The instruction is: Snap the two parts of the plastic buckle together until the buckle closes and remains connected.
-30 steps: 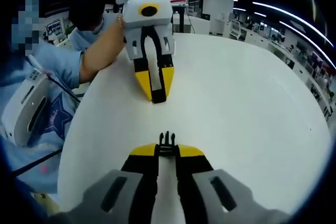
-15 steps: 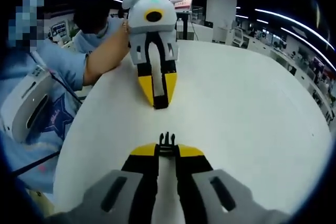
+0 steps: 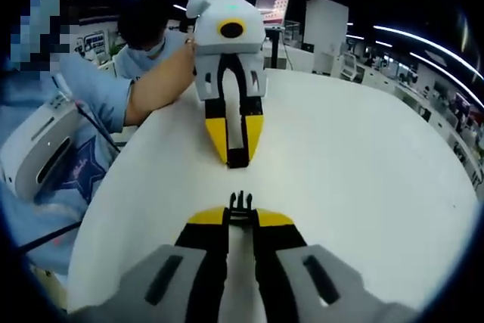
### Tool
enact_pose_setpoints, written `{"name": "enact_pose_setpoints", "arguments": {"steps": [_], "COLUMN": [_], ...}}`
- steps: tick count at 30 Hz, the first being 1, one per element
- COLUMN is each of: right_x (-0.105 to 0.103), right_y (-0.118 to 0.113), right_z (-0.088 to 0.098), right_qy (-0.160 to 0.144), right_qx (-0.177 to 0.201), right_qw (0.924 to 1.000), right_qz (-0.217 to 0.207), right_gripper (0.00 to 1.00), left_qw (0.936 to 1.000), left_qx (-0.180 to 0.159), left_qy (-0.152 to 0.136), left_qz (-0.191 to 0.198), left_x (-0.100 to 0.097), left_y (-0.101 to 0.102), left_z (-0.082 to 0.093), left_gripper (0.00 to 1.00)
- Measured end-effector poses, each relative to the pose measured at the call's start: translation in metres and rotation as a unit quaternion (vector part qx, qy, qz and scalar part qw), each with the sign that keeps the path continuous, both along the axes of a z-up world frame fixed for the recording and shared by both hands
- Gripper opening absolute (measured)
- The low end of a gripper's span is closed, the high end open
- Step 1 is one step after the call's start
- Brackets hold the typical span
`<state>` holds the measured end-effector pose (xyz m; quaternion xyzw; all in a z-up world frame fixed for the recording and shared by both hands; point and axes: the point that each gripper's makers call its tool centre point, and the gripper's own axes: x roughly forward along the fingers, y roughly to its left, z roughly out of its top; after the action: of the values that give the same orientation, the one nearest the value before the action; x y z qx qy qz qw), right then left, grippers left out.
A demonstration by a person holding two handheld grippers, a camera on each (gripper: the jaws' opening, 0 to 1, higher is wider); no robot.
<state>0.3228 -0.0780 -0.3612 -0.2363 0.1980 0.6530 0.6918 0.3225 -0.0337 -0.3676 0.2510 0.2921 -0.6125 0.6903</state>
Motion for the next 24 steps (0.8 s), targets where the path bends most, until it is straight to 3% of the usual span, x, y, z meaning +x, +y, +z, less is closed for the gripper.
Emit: {"name": "enact_pose_setpoints", "arguments": {"steps": [10,24], "right_x": [0.005,0.014], "right_y": [0.016,0.024], "right_z": [-0.001,-0.002], "right_qy": [0.006,0.015], "right_qx": [0.018,0.032], "right_qw": [0.9997,0.9992], "right_qz": [-0.013,-0.02], "right_gripper": [0.12,0.12], "left_qw": [0.9999,0.9999], "left_qx": [-0.008,0.008], "left_qy": [-0.002,0.002], "left_qz": [-0.007,0.014], "left_x": [0.0,0.001], "left_y": [-0.005,-0.004], "left_z": [0.002,-0.001], "left_gripper": [0.12,0.12]}}
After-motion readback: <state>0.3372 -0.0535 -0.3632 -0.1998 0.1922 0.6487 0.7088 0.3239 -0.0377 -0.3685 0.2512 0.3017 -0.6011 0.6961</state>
